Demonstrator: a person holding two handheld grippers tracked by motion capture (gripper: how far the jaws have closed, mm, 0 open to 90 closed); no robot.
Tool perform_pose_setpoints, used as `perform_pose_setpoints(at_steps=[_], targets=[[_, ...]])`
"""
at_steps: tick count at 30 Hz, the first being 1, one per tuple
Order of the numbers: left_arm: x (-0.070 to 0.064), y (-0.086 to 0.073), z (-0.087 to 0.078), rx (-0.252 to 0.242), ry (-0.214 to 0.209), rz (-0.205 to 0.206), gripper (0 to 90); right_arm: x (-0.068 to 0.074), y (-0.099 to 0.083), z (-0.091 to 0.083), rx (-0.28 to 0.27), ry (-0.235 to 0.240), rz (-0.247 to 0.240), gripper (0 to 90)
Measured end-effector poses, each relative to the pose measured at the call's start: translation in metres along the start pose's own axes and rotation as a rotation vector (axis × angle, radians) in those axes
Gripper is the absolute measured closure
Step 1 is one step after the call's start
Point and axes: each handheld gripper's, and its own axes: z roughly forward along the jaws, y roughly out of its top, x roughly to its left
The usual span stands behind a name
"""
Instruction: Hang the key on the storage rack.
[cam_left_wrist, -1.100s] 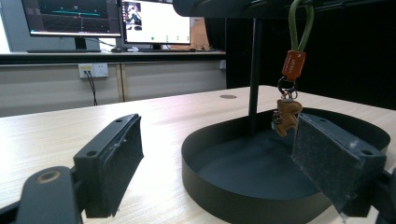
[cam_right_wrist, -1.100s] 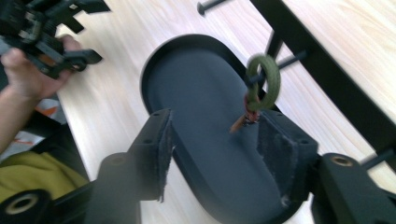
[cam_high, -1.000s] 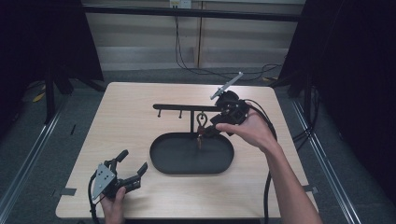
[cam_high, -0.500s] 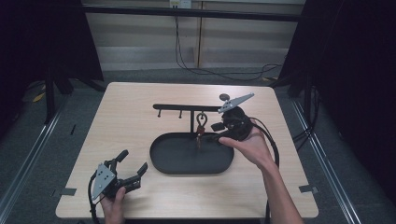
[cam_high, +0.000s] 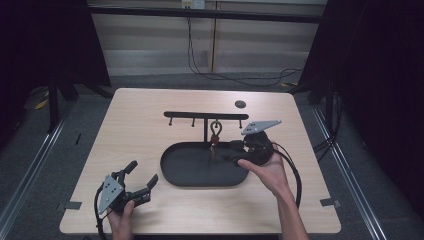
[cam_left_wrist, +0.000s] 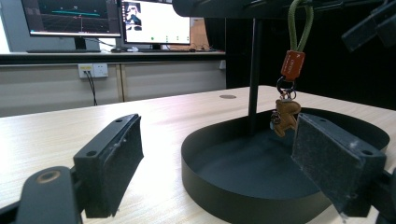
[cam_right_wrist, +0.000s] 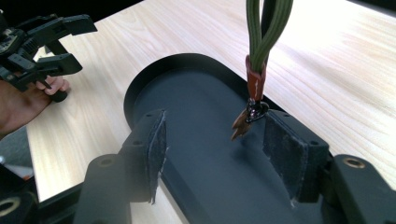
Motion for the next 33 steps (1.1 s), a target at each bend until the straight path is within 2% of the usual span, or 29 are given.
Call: perform_pose_setpoints(at_steps=[4, 7, 10, 13, 17, 18, 22, 24, 27, 29, 30, 33], targets=[[0.0, 0.0, 0.0, 0.001, -0.001, 0.0, 16.0, 0.001, -0.02, 0.002, -0.066, -0.009, 0.021, 40.1], [0.0, 0.0, 0.0, 0.001, 0.0, 0.0, 15.9, 0.003, -0.033, 0.005, -0.095, -0.019, 0.036, 39.8], [0.0, 0.0, 0.0, 0.0, 0.0, 0.0, 15.9, 0.006, -0.049, 0.008, -0.157, -0.034, 0.046, 40.1], [0.0, 0.0, 0.0, 0.0, -0.002, 0.001, 15.9, 0.009, -0.064, 0.012, -0.212, -0.06, 0.045, 40.2], [0.0, 0.0, 0.0, 0.0, 0.0, 0.0, 15.9, 0.007, -0.087, 0.021, -0.286, -0.097, 0.091, 38.9], [0.0, 0.0, 0.0, 0.0, 0.0, 0.0, 15.9, 0.009, -0.092, 0.024, -0.299, -0.12, 0.087, 39.5], [0.0, 0.0, 0.0, 0.0, 0.0, 0.0, 16.0, 0.01, -0.108, 0.034, -0.334, -0.151, 0.104, 39.7], [0.0, 0.0, 0.0, 0.001, -0.001, 0.0, 15.9, 0.01, -0.113, 0.037, -0.332, -0.151, 0.109, 40.1], [0.0, 0.0, 0.0, 0.001, 0.0, 0.0, 15.9, 0.012, -0.121, 0.04, -0.349, -0.186, 0.109, 40.3], [0.0, 0.0, 0.0, 0.0, 0.0, 0.0, 15.9, 0.014, -0.125, 0.042, -0.381, -0.206, 0.114, 39.8], [0.0, 0.0, 0.0, -0.001, 0.0, 0.0, 16.0, 0.016, -0.128, 0.042, -0.392, -0.235, 0.1, 39.9], [0.0, 0.0, 0.0, 0.0, 0.0, 0.0, 15.9, 0.02, -0.13, 0.04, -0.418, -0.266, 0.078, 37.7]])
